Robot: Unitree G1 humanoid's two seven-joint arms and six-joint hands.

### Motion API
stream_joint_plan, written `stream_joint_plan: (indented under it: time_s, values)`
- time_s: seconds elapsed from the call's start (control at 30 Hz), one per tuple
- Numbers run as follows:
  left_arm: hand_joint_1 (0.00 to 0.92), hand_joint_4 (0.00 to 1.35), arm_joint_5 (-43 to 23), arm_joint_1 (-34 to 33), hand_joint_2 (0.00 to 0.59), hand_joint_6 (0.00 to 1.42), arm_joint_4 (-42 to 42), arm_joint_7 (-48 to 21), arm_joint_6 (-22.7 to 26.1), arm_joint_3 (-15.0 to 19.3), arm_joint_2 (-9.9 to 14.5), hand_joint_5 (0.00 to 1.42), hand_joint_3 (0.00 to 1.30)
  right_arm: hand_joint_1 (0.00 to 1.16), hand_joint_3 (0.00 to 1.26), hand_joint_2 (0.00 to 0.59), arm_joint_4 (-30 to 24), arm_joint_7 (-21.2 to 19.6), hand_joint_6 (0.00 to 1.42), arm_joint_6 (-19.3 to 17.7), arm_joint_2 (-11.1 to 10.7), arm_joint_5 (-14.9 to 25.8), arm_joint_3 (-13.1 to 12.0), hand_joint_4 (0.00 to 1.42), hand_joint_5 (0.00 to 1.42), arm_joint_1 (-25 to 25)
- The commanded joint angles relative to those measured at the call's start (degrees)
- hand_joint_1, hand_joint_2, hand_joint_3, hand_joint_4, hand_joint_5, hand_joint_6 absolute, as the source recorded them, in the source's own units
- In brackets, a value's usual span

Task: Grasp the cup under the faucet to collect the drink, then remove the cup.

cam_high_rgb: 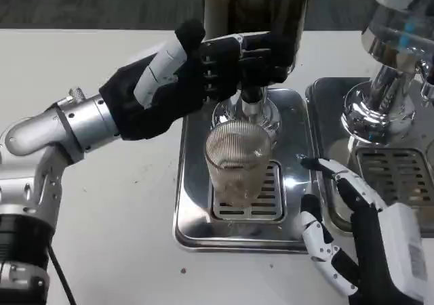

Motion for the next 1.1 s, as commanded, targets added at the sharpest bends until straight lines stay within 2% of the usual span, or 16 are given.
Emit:
stream_joint_plan:
  time_s: [0.03, 0.43, 0.67, 1.1]
  values:
    - [0.000, 0.15, 2.39, -0.03, 0.066, 0.06, 2.55, -0.66, -3.29, -1.55, -0.17, 0.16, 0.19, 0.30, 0.34, 0.486, -0.17, -0.43, 0.25, -0.79, 0.00, 0.51, -0.25, 0.26, 0.27, 0.42]
    - [0.000, 0.13, 4.44, 1.43, 0.072, 0.04, 4.49, 0.03, -13.53, -3.11, -0.24, 0.15, 0.19, 0.30, 0.34, 0.486, -0.57, 0.31, 0.22, -0.82, -0.40, 0.70, -0.40, 0.26, 0.26, 0.58]
    - [0.000, 0.12, 6.61, 1.94, 0.078, 0.04, 6.13, 1.51, -21.34, -3.18, -0.02, 0.14, 0.19, 0.30, 0.32, 0.486, -0.51, 0.80, 0.21, -0.82, -0.55, 0.77, -0.35, 0.26, 0.25, 0.18]
    - [0.000, 0.12, 7.82, 2.55, 0.085, 0.03, 7.11, 1.94, -28.50, -3.94, -0.15, 0.14, 0.19, 0.30, 0.31, 0.486, -0.97, 1.57, 0.20, -0.84, -0.83, 0.95, -0.79, 0.25, 0.23, 0.24]
